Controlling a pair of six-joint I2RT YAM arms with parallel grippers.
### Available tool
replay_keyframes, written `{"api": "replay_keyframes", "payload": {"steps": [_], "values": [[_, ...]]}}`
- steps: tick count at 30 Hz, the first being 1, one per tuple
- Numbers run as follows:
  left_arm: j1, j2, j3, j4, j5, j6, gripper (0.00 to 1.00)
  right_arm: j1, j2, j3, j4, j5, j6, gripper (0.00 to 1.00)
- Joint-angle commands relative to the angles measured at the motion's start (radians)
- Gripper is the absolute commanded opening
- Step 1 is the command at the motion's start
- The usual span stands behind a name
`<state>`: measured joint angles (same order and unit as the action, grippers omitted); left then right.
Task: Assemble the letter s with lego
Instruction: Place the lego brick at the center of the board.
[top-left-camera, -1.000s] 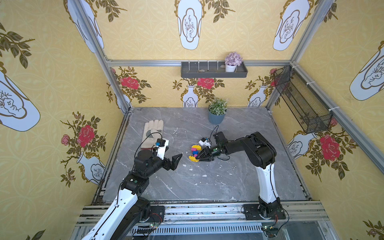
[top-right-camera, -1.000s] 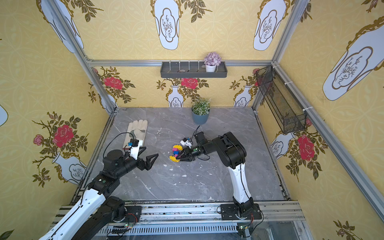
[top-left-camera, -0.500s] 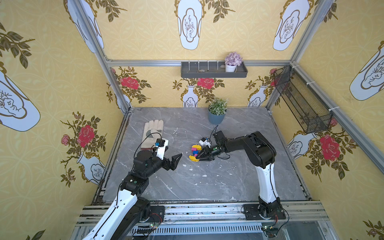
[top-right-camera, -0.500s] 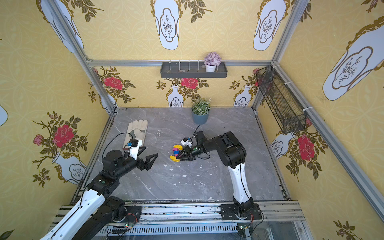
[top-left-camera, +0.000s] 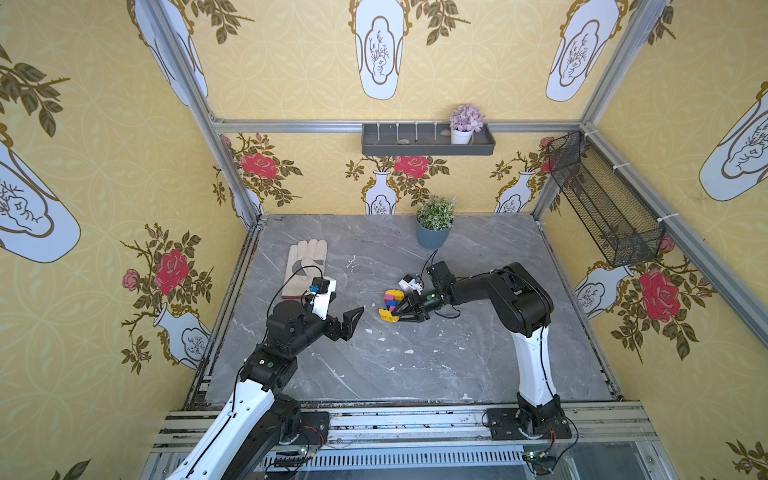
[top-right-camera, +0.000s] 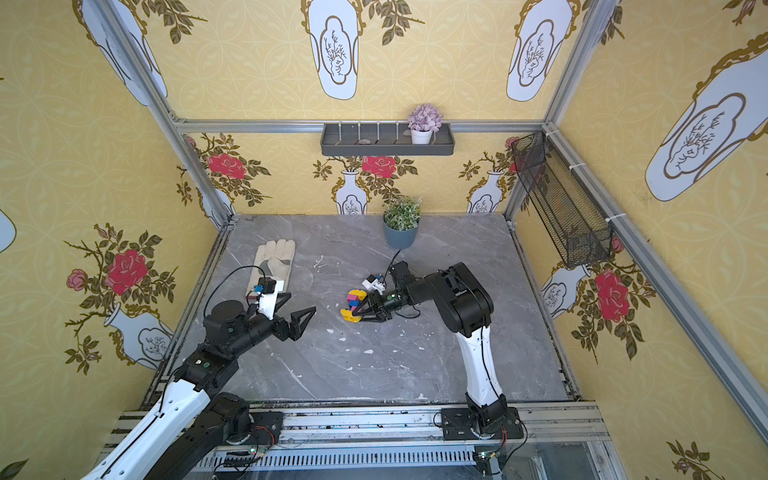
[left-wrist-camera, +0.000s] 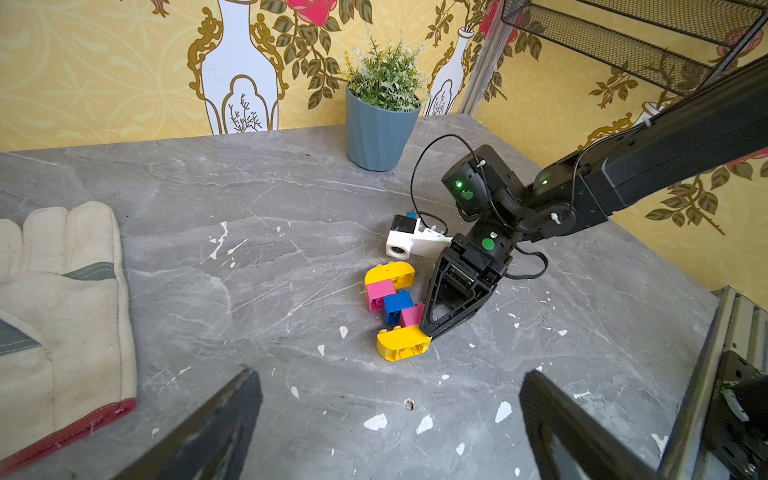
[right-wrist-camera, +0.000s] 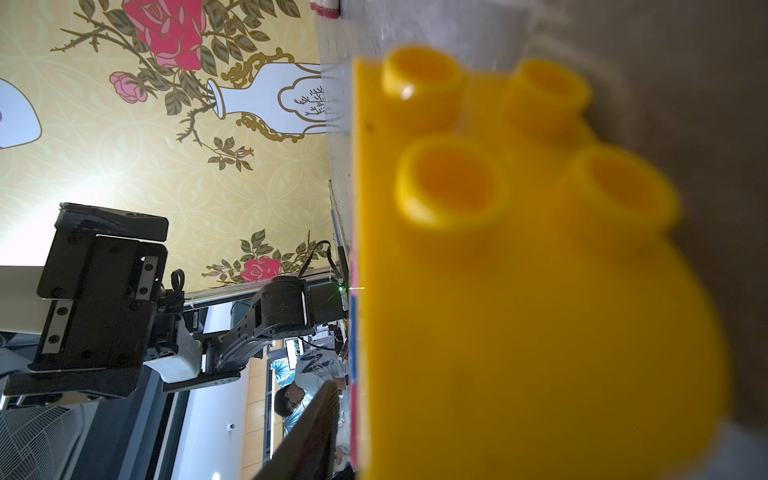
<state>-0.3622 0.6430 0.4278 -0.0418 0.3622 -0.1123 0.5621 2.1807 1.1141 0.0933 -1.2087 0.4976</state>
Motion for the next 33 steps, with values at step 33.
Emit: {"api": "replay_keyframes", "payload": {"steps": [33], "values": [[0.001, -0.030, -0.020, 0.045, -0.051, -0.007, 0.99, 0.071, -0.203, 0.020, -0.439, 0.836, -0.063, 0.79]]}}
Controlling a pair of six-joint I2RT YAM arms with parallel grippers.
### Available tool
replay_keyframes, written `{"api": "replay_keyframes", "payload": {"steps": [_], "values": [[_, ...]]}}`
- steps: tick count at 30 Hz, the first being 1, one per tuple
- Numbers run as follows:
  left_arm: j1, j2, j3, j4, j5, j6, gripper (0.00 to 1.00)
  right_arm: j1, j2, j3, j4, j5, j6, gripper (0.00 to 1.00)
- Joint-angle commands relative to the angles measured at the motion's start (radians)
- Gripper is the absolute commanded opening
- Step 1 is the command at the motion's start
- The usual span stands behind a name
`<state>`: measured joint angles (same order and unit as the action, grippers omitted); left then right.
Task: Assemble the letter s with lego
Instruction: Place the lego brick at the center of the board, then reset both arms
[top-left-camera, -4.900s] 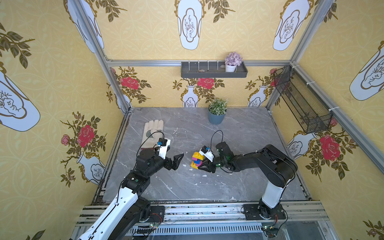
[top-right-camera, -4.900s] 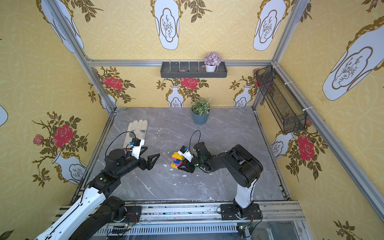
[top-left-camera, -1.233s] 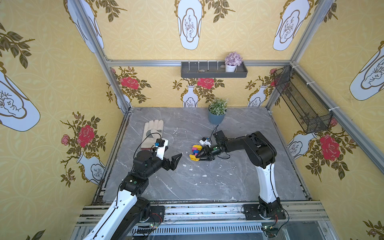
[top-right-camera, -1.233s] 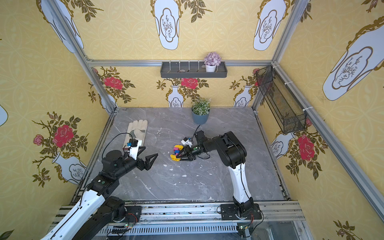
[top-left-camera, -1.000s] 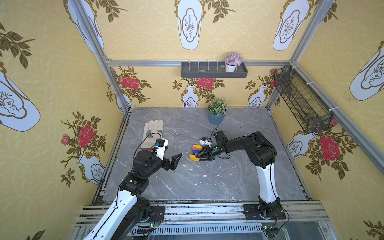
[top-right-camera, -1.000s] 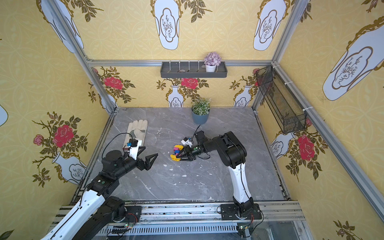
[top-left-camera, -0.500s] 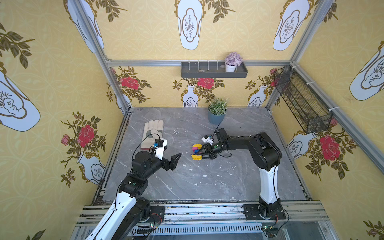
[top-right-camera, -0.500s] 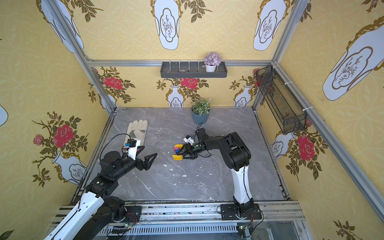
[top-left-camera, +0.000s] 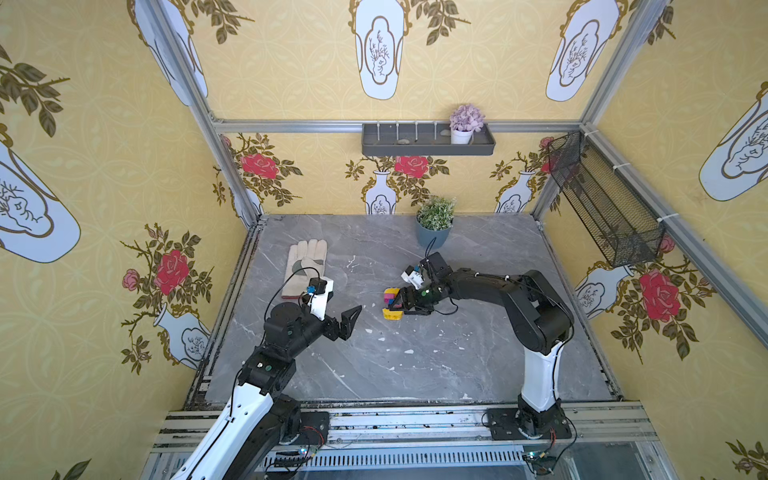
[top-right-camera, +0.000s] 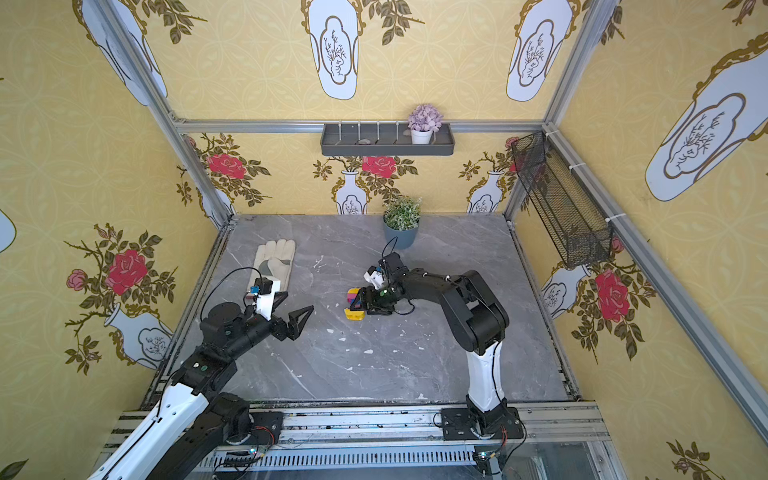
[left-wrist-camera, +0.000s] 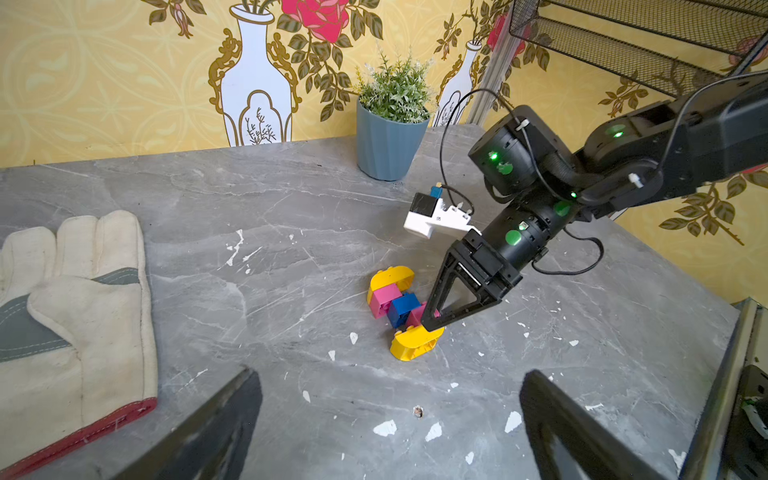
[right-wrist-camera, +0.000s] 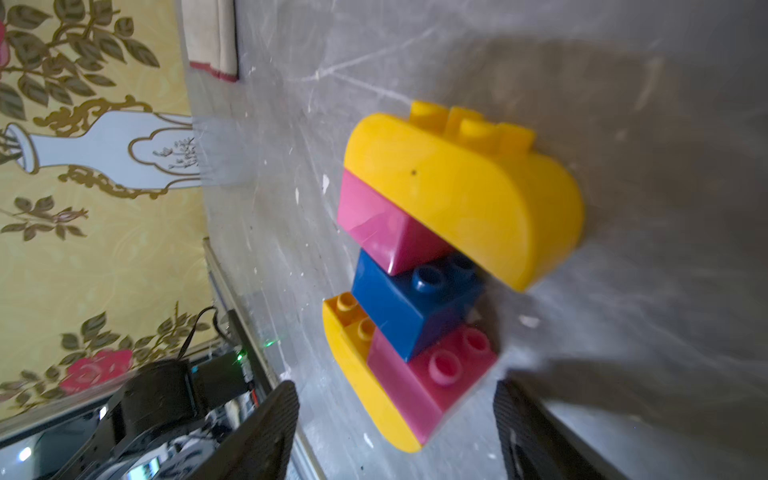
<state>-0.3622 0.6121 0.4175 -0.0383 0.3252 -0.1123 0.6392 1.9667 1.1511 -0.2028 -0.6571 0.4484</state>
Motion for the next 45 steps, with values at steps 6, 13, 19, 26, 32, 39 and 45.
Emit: {"api": "replay_keyframes", "payload": {"steps": [6, 13, 19, 26, 32, 39, 45], "values": [[0.001, 0.003, -0.013, 0.069, -0.050, -0.041, 0.99, -0.021, -0.066, -0.051, -0.130, 0.302, -0.037, 0.80], [0.001, 0.062, 0.052, 0.118, -0.173, -0.190, 0.99, -0.130, -0.476, -0.272, 0.037, 0.357, -0.174, 0.80], [0.001, 0.166, 0.040, 0.162, -0.322, -0.271, 0.99, -0.438, -0.618, -0.286, 0.041, 0.298, -0.151, 0.98], [0.002, 0.139, -0.037, 0.332, -0.494, -0.140, 0.99, -0.646, -0.818, -0.466, 0.329, 0.308, -0.249, 0.98], [0.002, 0.159, -0.144, 0.508, -0.597, 0.022, 0.99, -0.717, -0.836, -0.665, 0.530, 0.355, -0.408, 0.98], [0.082, 0.264, -0.228, 0.669, -0.604, 0.046, 0.99, -0.810, -0.726, -0.866, 0.895, 0.297, -0.448, 0.99], [0.222, 0.372, -0.252, 0.796, -0.526, 0.048, 0.99, -0.828, -0.614, -0.990, 1.201, 0.258, -0.444, 1.00]]}}
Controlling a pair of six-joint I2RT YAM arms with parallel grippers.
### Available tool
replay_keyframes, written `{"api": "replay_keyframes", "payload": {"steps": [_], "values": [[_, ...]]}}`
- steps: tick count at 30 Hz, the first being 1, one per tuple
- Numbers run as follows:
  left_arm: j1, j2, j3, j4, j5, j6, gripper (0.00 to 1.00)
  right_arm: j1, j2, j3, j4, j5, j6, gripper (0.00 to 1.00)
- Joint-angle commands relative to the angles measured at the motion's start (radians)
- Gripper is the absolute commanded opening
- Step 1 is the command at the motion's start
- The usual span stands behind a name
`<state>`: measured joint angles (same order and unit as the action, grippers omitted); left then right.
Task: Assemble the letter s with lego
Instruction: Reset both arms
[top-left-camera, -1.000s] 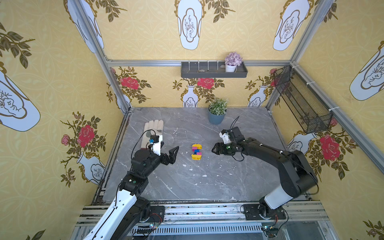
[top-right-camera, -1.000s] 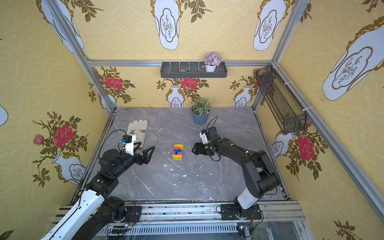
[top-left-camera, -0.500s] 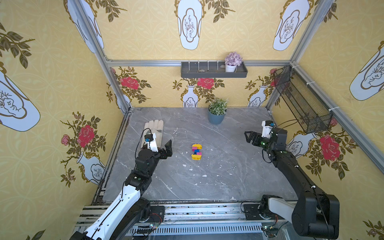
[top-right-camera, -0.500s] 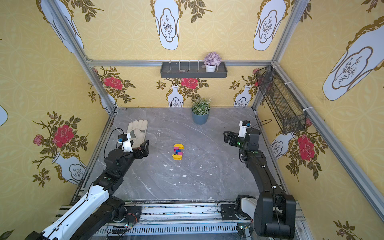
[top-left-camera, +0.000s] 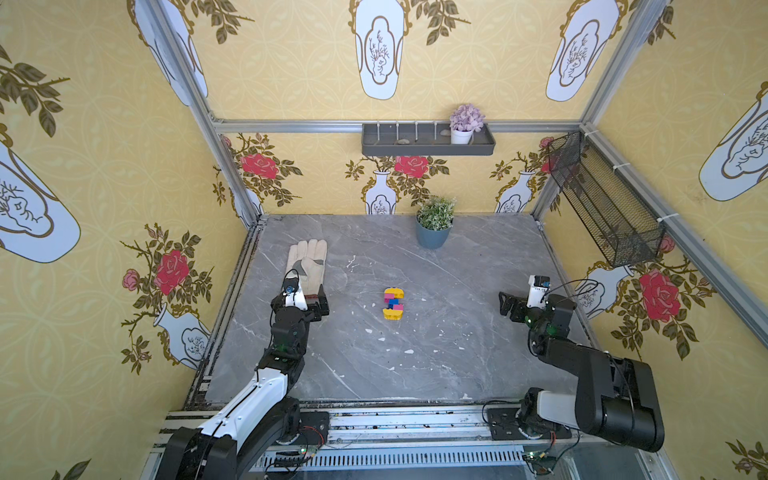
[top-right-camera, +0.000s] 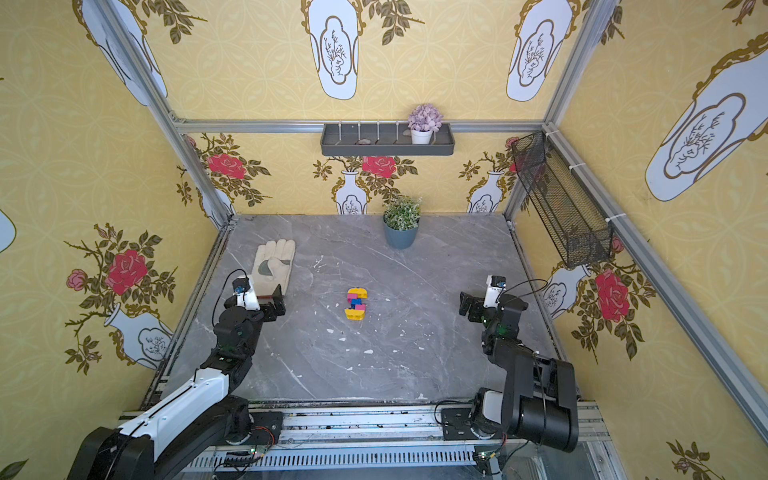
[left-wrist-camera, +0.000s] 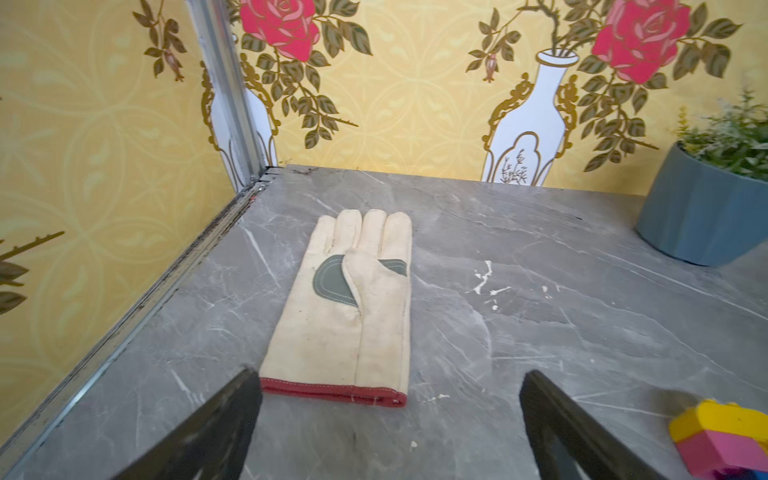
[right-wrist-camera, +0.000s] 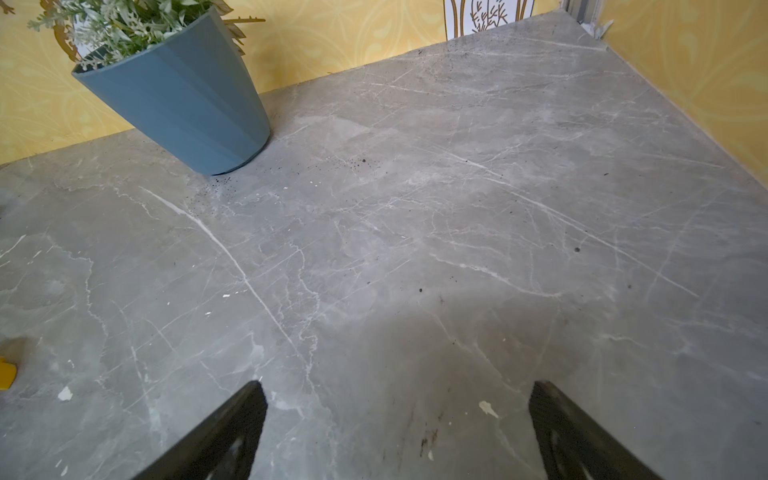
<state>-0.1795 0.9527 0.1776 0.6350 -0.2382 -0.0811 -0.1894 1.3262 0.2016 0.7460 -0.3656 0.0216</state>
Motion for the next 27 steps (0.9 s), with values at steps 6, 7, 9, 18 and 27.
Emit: {"api": "replay_keyframes", "payload": {"steps": [6, 7, 9, 18, 27], "values": [[0.074, 0.152, -0.037, 0.277, 0.099, 0.103, 0.99, -0.003, 0.108, -0.026, 0.290, -0.077, -0.026, 0.98], [0.074, 0.182, -0.043, 0.312, 0.098, 0.113, 0.99, -0.005, 0.105, -0.021, 0.280, -0.078, -0.026, 0.98], [0.077, 0.242, -0.034, 0.362, 0.116, 0.133, 0.99, -0.005, 0.102, -0.019, 0.268, -0.080, -0.028, 0.98], [0.126, 0.459, -0.070, 0.659, 0.239, 0.106, 0.99, -0.008, 0.097, -0.019, 0.260, -0.078, -0.028, 0.98], [0.161, 0.477, -0.037, 0.616, 0.235, 0.062, 0.99, -0.008, 0.097, -0.018, 0.259, -0.077, -0.028, 0.98]]}}
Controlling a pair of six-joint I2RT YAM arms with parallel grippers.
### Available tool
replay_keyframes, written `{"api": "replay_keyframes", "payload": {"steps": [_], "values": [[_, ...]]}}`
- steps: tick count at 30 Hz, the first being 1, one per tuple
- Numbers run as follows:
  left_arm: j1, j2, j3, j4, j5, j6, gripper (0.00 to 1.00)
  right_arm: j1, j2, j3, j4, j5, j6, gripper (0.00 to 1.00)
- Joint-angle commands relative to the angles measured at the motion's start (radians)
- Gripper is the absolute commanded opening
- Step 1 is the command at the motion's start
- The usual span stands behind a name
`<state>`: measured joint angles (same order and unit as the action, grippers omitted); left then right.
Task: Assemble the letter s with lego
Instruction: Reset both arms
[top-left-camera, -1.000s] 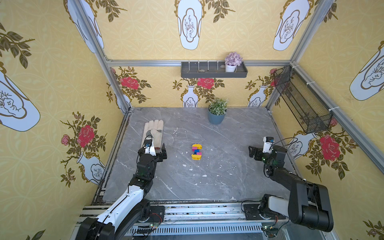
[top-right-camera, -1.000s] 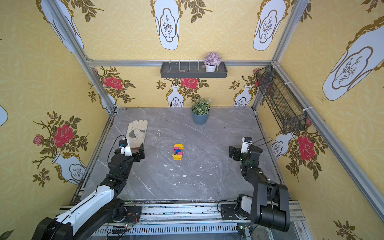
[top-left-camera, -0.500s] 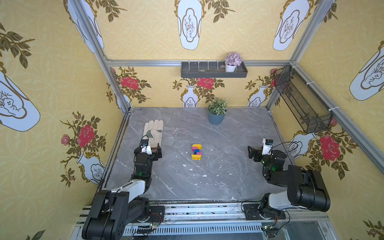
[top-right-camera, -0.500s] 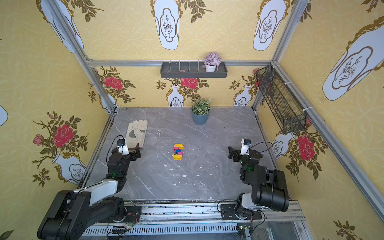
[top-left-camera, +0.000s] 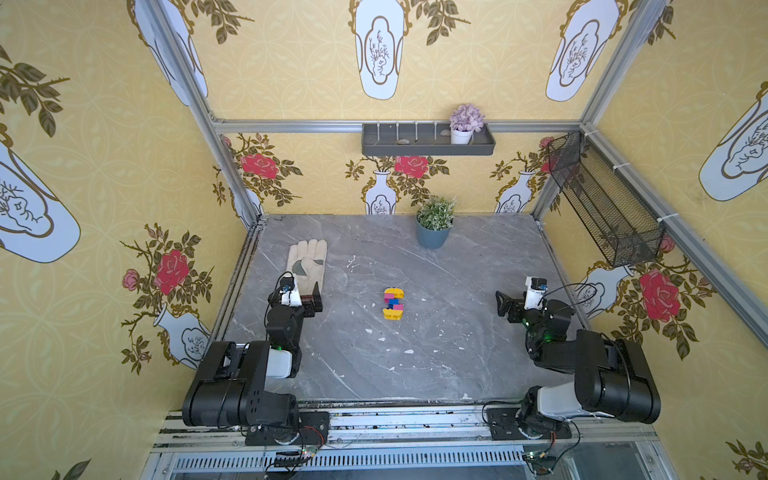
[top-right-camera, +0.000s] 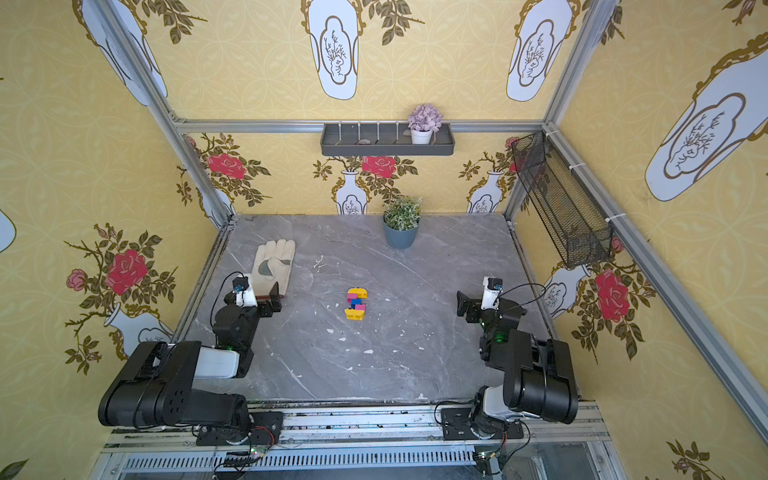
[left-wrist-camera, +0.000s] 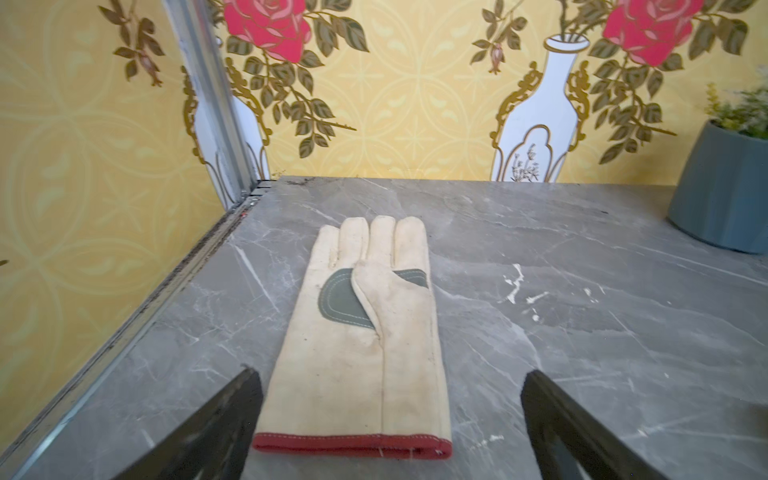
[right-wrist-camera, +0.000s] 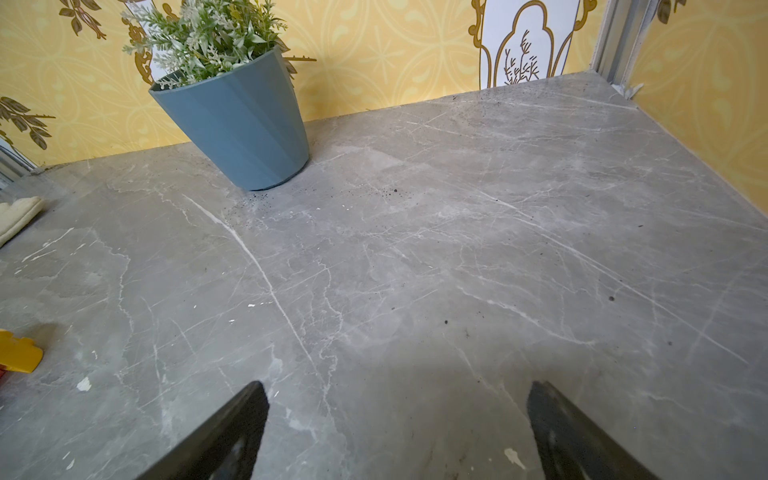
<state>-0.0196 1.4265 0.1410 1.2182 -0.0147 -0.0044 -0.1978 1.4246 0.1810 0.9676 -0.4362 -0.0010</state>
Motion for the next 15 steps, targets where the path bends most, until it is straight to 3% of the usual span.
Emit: {"api": "replay_keyframes", "payload": {"steps": [1, 15], "values": [[0.001, 0.000, -0.002, 0.032, 0.011, -0.014, 0.99, 0.000, -0.002, 0.002, 0.038, -0.007, -0.005, 0.98], [0.000, -0.005, -0.008, 0.041, 0.008, -0.013, 0.99, 0.000, -0.001, 0.003, 0.038, -0.007, -0.005, 0.98]]}}
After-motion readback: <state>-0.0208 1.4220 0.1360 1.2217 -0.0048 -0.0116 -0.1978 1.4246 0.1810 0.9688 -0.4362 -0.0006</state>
